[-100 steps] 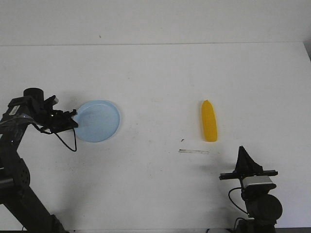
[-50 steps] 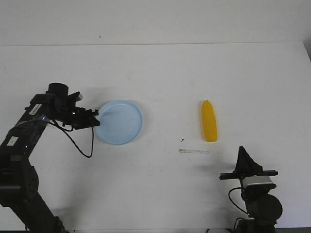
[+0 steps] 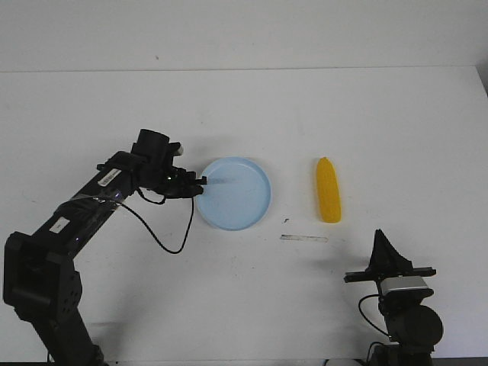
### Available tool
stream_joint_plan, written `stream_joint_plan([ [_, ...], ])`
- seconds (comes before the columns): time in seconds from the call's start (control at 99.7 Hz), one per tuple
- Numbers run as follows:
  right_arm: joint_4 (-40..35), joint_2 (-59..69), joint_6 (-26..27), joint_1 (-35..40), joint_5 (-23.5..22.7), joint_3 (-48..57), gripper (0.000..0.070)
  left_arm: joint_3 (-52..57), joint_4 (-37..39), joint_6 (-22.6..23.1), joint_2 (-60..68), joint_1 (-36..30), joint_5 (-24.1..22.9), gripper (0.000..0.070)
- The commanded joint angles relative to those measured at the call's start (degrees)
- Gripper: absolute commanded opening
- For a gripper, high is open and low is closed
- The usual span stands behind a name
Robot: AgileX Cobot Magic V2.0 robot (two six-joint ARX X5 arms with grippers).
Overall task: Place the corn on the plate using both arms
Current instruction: 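Push the blue plate with the left gripper toward the yellow corn, then withdraw the left gripper back to its rest pose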
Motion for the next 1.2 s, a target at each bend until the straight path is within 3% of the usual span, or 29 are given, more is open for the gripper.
stream_joint_plan([
  [0.0, 0.57, 0.09, -0.28, 0.00, 0.13, -0.07, 0.0013, 0.59, 0.68, -2.40, 1.51, -0.57, -0.37, 0.0000],
  [0.191, 0.57, 0.09, -0.28, 0.00, 0.13, -0.07, 0.0013, 0.59, 0.87, -5.53, 2.69, -1.57, -3.52, 0.0000],
  [0.331, 0.57, 0.07, -0.28, 0.00, 0.13, -0.07, 0.0013, 0.59, 0.92, -7.41, 4.04, -2.12, -3.30, 0.0000],
  [0.742, 0.57, 0.09, -0.28, 0.00, 0.13, -0.07, 0.0013, 0.59, 0.83, -7.43, 6.60, -2.78, -1.51, 0.0007],
  [0.782, 0.57, 0.09, -0.28, 0.00, 0.13, -0.07, 0.0013, 0.59, 0.83, -7.43, 6.60, -2.78, -1.51, 0.0042],
  [0.882, 0.57, 0.09, -0.28, 0.00, 0.13, -0.07, 0.0013, 0.59, 0.94, -7.39, 6.60, -2.78, -1.51, 0.0254],
  [0.923, 0.57, 0.09, -0.28, 0.00, 0.13, -0.07, 0.0013, 0.59, 0.96, -7.39, 6.60, -2.78, -1.51, 0.0303],
  [1.193, 0.57, 0.09, -0.28, 0.00, 0.15, -0.07, 0.0013, 0.59, 0.96, -6.36, 3.08, -2.91, -1.92, 0.0318],
])
